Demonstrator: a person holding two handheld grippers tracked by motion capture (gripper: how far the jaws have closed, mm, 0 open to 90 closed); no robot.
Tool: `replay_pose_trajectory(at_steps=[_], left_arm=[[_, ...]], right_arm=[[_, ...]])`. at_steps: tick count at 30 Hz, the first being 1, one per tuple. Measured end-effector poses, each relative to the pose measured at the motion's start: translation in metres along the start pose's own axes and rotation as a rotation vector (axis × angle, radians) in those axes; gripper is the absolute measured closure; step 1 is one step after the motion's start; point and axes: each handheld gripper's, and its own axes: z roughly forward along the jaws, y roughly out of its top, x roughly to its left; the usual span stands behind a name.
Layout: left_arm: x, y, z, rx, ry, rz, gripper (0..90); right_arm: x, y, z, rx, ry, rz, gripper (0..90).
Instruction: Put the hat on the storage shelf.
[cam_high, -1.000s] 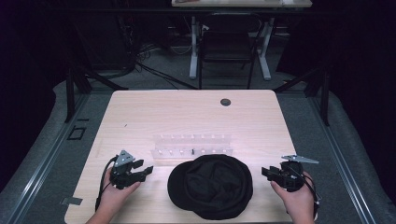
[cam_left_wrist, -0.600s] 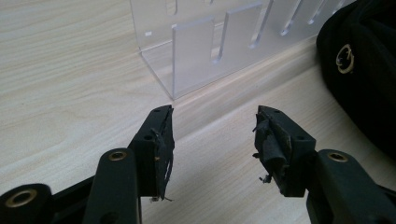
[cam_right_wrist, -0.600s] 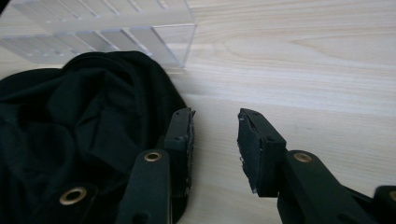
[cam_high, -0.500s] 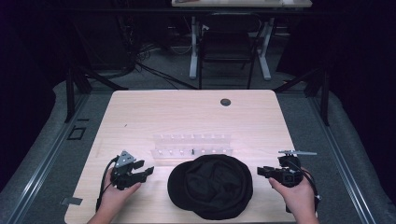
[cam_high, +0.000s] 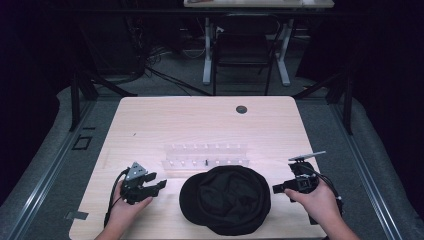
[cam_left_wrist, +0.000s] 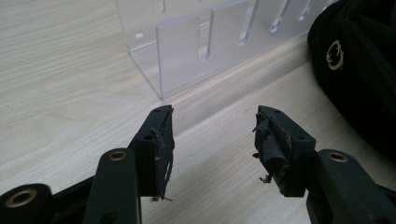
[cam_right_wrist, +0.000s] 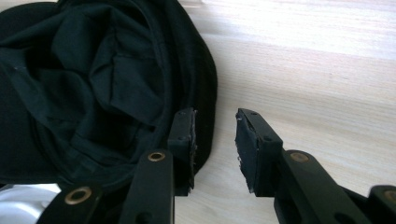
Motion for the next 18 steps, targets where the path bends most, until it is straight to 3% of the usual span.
replay_pose_trajectory(at_steps=[5, 6, 13, 14, 15, 16, 18], left_arm=[[0.0, 0.0, 0.0, 0.001, 0.0, 0.001, 47.2], [0.0, 0.0, 0.0, 0.0, -0.001, 0.001, 47.2], [0.0, 0.0, 0.0, -0.001, -0.002, 0.002, 47.2], [0.0, 0.0, 0.0, 0.0, -0.001, 0.001, 47.2], [0.0, 0.0, 0.001, 0.0, -0.001, 0.002, 47.2], [0.0, 0.0, 0.001, 0.0, -0.002, 0.002, 47.3], [-0.001, 0.0, 0.001, 0.0, -0.003, -0.001, 47.3]], right_arm=[[0.005, 0.007, 0.0, 0.024, 0.012, 0.007, 67.4], [0.008, 0.012, 0.003, 0.051, 0.009, -0.005, 67.5], [0.013, 0.021, 0.012, 0.098, -0.016, -0.003, 68.5], [0.013, 0.024, 0.014, 0.132, -0.018, -0.013, 68.9], [0.015, 0.023, 0.019, 0.097, -0.012, 0.024, 69.0], [0.013, 0.027, 0.017, 0.153, -0.023, -0.012, 69.5], [0.014, 0.028, 0.018, 0.162, -0.032, -0.015, 70.2]])
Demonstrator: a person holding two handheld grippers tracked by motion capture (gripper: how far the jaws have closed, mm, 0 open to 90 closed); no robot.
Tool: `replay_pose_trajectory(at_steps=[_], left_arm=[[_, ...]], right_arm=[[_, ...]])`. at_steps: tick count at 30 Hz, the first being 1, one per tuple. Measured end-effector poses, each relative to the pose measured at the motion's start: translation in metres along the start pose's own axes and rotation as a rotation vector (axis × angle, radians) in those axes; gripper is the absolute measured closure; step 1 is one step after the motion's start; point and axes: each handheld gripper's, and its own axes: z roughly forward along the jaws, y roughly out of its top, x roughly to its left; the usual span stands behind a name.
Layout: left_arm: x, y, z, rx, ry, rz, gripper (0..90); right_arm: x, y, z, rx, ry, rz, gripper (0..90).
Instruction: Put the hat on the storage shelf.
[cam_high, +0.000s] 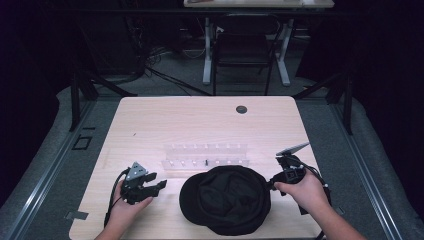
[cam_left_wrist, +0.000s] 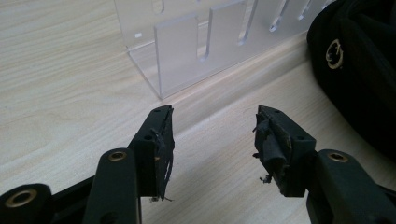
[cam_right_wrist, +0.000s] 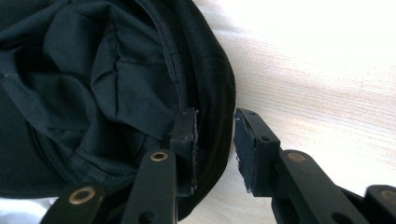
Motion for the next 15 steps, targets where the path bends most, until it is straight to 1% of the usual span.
replay_pose_trajectory(at_steps=[1, 2, 3, 4, 5, 6, 8, 9, 10, 11, 12, 13, 14, 15], left_arm=[[0.0, 0.0, 0.0, 0.001, -0.001, 0.001, 47.3], [0.0, 0.0, 0.0, 0.001, -0.001, 0.001, 47.3], [0.0, 0.0, 0.0, 0.001, -0.002, 0.001, 47.2], [0.0, 0.0, 0.0, 0.001, -0.001, 0.001, 47.3], [0.0, 0.0, 0.0, 0.001, -0.001, 0.001, 47.2], [0.0, 0.0, 0.0, -0.001, -0.001, 0.0, 47.2], [0.0, 0.0, 0.0, 0.0, -0.001, 0.003, 47.2], [0.0, 0.0, 0.0, 0.001, -0.001, 0.004, 47.2], [0.0, 0.0, 0.0, -0.001, -0.002, 0.001, 47.2], [0.0, 0.0, 0.0, 0.001, -0.002, 0.003, 47.2], [0.0, 0.0, 0.0, 0.0, -0.003, 0.004, 47.2], [0.0, 0.0, 0.0, 0.0, -0.003, 0.004, 47.2], [0.0, 0.0, 0.0, 0.001, -0.004, 0.006, 47.2], [0.0, 0.0, 0.0, 0.001, -0.004, 0.006, 47.2]], right_arm=[[0.003, 0.001, 0.005, -0.023, 0.008, 0.029, 71.0], [0.003, 0.002, 0.005, -0.008, 0.004, 0.024, 71.5], [0.003, 0.003, 0.007, -0.013, 0.006, 0.028, 72.0], [0.003, 0.004, 0.006, 0.013, -0.002, 0.012, 72.1], [0.003, 0.004, 0.009, -0.004, 0.005, 0.027, 72.3], [0.003, 0.005, 0.009, 0.01, -0.004, 0.021, 72.7], [0.002, 0.005, 0.011, 0.01, 0.003, 0.028, 73.2], [0.002, 0.006, 0.011, 0.025, -0.005, 0.021, 73.4], [0.002, 0.007, 0.012, 0.028, 0.003, 0.027, 73.6], [0.001, 0.008, 0.012, 0.043, 0.006, 0.016, 73.8], [0.001, 0.007, 0.015, 0.027, 0.013, 0.038, 73.8], [0.001, 0.007, 0.015, 0.027, 0.013, 0.038, 73.8], [-0.001, 0.009, 0.017, 0.054, 0.02, 0.038, 73.9], [-0.001, 0.009, 0.017, 0.054, 0.02, 0.038, 73.9]])
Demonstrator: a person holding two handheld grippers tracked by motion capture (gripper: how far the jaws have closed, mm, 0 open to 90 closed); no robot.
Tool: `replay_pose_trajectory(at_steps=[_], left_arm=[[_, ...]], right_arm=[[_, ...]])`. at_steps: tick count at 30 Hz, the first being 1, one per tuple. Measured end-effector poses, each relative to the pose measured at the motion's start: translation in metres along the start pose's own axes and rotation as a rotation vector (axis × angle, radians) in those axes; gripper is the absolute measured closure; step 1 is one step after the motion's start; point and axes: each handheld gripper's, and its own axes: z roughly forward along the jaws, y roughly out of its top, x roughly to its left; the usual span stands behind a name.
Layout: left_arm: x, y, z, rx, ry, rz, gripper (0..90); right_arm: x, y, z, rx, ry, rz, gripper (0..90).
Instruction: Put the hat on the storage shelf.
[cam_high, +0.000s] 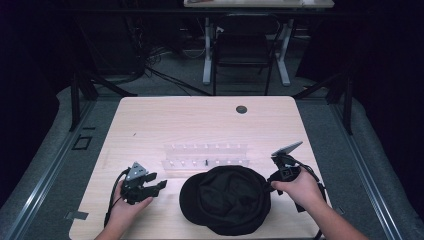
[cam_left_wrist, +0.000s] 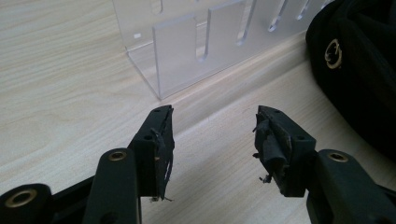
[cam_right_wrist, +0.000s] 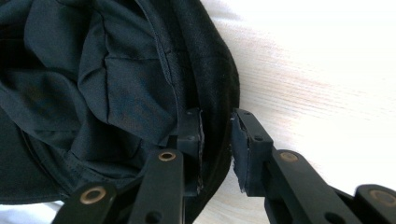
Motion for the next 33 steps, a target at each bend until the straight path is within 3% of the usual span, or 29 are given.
replay_pose_trajectory(at_steps=[3, 8, 9, 10, 15, 20, 21, 22, 26, 33], left_arm=[[0.0, 0.0, 0.0, 0.001, -0.001, 0.0, 47.1], [0.0, 0.0, 0.0, 0.0, -0.001, -0.001, 47.1], [0.0, 0.0, 0.0, 0.0, -0.001, -0.001, 47.1], [0.0, 0.0, 0.0, 0.0, 0.0, -0.001, 47.1], [0.0, 0.0, 0.0, -0.001, 0.0, -0.001, 47.1], [0.0, 0.0, 0.0, 0.0, 0.001, 0.001, 47.2], [0.0, 0.0, 0.0, 0.001, 0.0, 0.0, 47.1], [0.0, 0.0, 0.0, 0.001, 0.001, 0.0, 47.1], [0.0, 0.0, 0.0, 0.001, 0.0, 0.0, 47.1], [0.0, 0.0, 0.0, 0.0, 0.001, 0.0, 47.1]], right_arm=[[-0.002, 0.004, 0.006, 0.045, -0.005, -0.006, 74.3], [-0.003, 0.006, 0.014, 0.062, -0.005, 0.019, 76.6], [-0.004, 0.007, 0.013, 0.095, -0.008, 0.005, 77.7], [-0.003, 0.007, 0.016, 0.084, -0.002, 0.018, 78.8], [-0.003, 0.008, 0.018, 0.118, -0.009, -0.006, 82.3], [-0.002, 0.007, 0.02, 0.104, 0.007, 0.022, 86.4], [-0.003, 0.007, 0.017, 0.135, 0.0, -0.007, 87.2], [-0.001, 0.006, 0.018, 0.109, 0.007, 0.015, 87.4], [-0.001, 0.006, 0.013, 0.124, 0.012, 0.0, 87.8], [0.003, 0.003, 0.004, 0.09, 0.038, 0.019, 88.2]])
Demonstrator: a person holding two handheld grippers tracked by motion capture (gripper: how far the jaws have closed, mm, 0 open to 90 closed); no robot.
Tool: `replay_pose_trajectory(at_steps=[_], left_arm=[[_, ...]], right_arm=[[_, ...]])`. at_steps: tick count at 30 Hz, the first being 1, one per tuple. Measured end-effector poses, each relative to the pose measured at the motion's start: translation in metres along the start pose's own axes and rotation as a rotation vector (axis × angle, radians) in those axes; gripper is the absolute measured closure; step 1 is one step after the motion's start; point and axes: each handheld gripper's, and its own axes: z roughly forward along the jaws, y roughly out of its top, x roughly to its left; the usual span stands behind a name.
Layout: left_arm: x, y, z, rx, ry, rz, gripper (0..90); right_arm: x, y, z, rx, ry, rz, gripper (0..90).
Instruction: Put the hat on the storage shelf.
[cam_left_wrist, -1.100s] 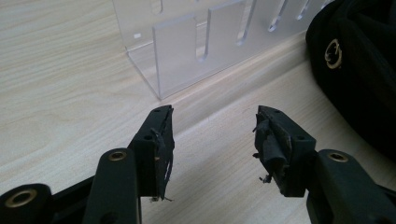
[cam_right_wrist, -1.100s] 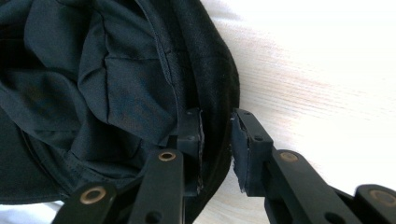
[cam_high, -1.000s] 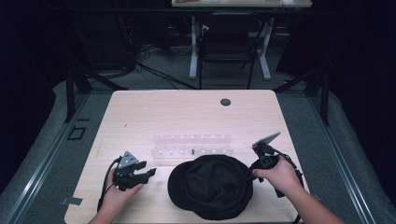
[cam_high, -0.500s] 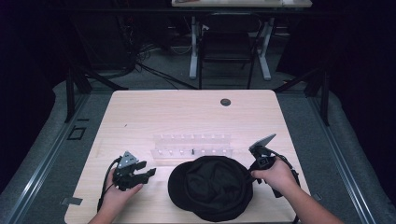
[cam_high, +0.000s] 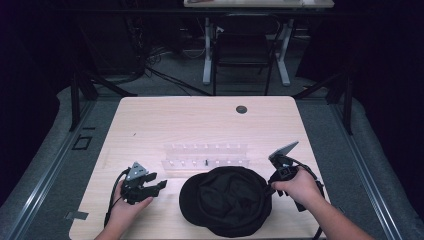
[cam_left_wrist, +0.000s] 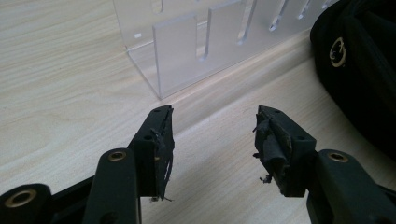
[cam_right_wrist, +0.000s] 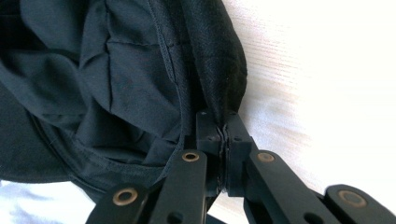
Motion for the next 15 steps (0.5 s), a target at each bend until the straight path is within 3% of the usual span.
replay_pose_trajectory(at_steps=[2, 8, 15], left_arm=[[0.0, 0.0, 0.0, 0.001, 0.001, 0.0, 47.2], [0.0, 0.0, 0.0, 0.001, 0.002, 0.0, 47.1], [0.0, 0.0, 0.0, 0.001, 0.002, 0.0, 47.1]], right_arm=[[0.0, 0.0, -0.005, 0.027, -0.005, -0.016, 88.1], [0.004, -0.003, -0.018, 0.016, 0.011, -0.013, 88.2], [0.012, -0.004, -0.034, -0.006, -0.009, -0.016, 88.2]])
